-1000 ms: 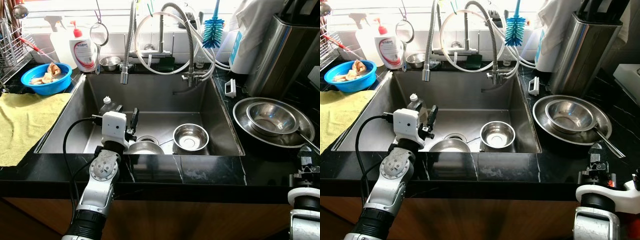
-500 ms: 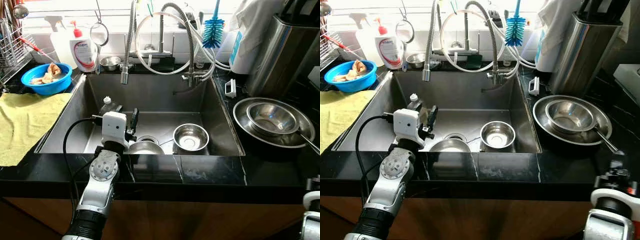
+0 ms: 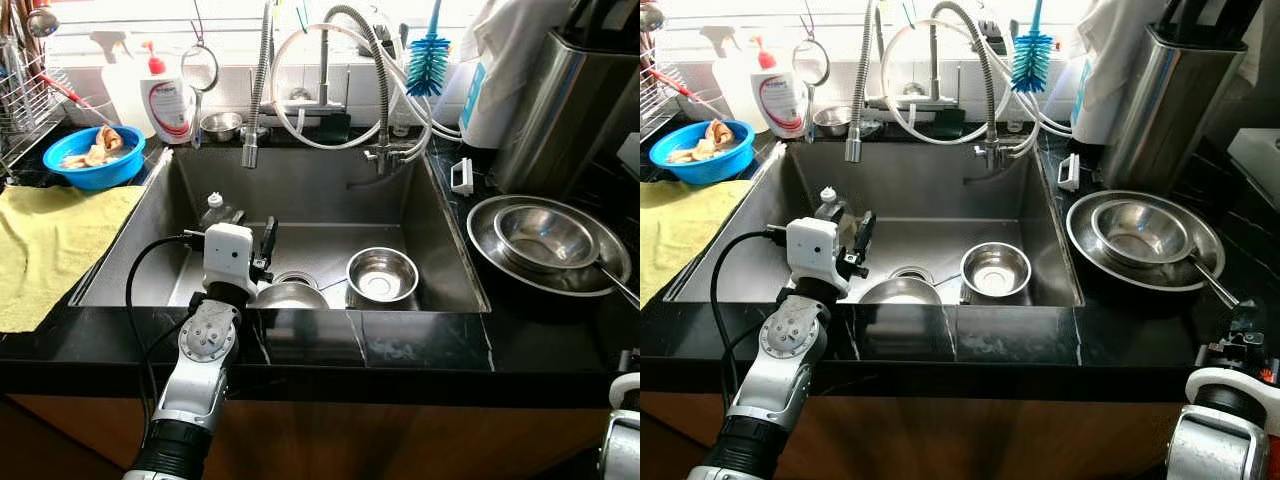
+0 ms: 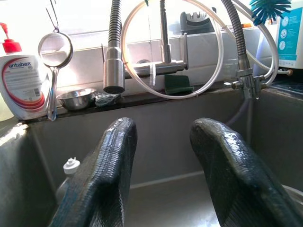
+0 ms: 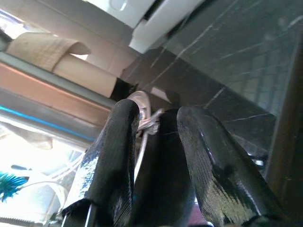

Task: Kitchen organization

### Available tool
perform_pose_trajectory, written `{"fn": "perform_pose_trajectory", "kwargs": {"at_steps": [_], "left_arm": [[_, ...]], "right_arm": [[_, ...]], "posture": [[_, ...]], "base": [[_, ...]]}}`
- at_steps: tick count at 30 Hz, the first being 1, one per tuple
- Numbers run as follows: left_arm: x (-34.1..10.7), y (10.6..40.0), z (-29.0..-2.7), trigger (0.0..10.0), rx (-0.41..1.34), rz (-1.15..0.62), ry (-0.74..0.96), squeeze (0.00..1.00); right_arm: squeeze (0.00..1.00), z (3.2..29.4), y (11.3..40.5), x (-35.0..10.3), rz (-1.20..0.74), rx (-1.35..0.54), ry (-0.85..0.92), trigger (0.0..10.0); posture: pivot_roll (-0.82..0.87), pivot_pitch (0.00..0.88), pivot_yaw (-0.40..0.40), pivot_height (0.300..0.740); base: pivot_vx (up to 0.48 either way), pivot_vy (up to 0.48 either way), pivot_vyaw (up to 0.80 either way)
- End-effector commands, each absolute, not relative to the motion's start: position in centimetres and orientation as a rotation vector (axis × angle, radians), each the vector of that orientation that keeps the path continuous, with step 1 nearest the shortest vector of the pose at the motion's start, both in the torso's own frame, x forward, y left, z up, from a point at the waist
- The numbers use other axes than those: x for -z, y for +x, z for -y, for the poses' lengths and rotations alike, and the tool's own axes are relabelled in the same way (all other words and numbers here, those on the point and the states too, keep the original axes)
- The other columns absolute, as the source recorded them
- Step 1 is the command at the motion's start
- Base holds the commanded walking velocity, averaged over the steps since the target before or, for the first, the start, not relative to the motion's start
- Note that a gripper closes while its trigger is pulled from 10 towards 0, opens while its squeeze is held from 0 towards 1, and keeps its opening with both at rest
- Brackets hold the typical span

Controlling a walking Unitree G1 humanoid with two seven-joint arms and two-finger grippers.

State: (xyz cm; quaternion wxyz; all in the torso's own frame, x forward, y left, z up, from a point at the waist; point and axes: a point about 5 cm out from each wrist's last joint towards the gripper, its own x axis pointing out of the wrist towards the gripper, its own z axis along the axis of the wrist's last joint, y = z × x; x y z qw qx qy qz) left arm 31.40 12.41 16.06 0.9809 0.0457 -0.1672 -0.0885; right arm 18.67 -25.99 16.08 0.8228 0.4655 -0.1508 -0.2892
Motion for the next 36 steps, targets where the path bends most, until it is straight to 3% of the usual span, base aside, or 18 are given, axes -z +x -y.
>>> {"fn": "perform_pose_trajectory", "kwargs": {"at_steps": [1,28,29,30,31,36], "left_arm": [[-15.8,31.3,-12.3,10.0,0.188,0.325,0.109,0.00],[-15.7,31.3,-12.3,10.0,0.181,0.319,0.114,0.00],[-15.7,31.3,-12.3,10.0,0.181,0.318,0.114,0.00],[-15.7,31.3,-12.3,10.0,0.181,0.318,0.114,0.00],[-15.7,31.3,-12.3,10.0,0.181,0.318,0.114,0.00],[-15.7,31.3,-12.4,10.0,0.179,0.317,0.113,0.00]], "right_arm": [[0.00,26.3,18.7,-15.9,0.316,0.644,0.997,10.0],[0.00,25.9,20.9,-15.8,0.263,0.625,1.030,10.0],[0.00,25.9,21.0,-15.8,0.260,0.624,1.028,9.6],[0.00,25.9,21.0,-15.8,0.260,0.624,1.029,4.2],[0.00,25.8,21.0,-15.8,0.260,0.624,1.030,0.0],[0.00,25.7,21.1,-15.8,0.254,0.617,1.024,0.0]], "posture": [[-0.17,0.000,0.003,0.740],[-0.17,0.000,0.000,0.740],[-0.17,0.000,0.000,0.740],[-0.17,0.000,-0.001,0.740],[-0.17,0.000,-0.001,0.740],[-0.17,0.000,-0.002,0.740]], "base": [[0.000,0.000,0.00],[0.000,0.000,0.00],[0.000,0.000,0.00],[0.000,0.000,0.00],[0.000,0.000,0.00],[0.000,0.000,0.00]]}}
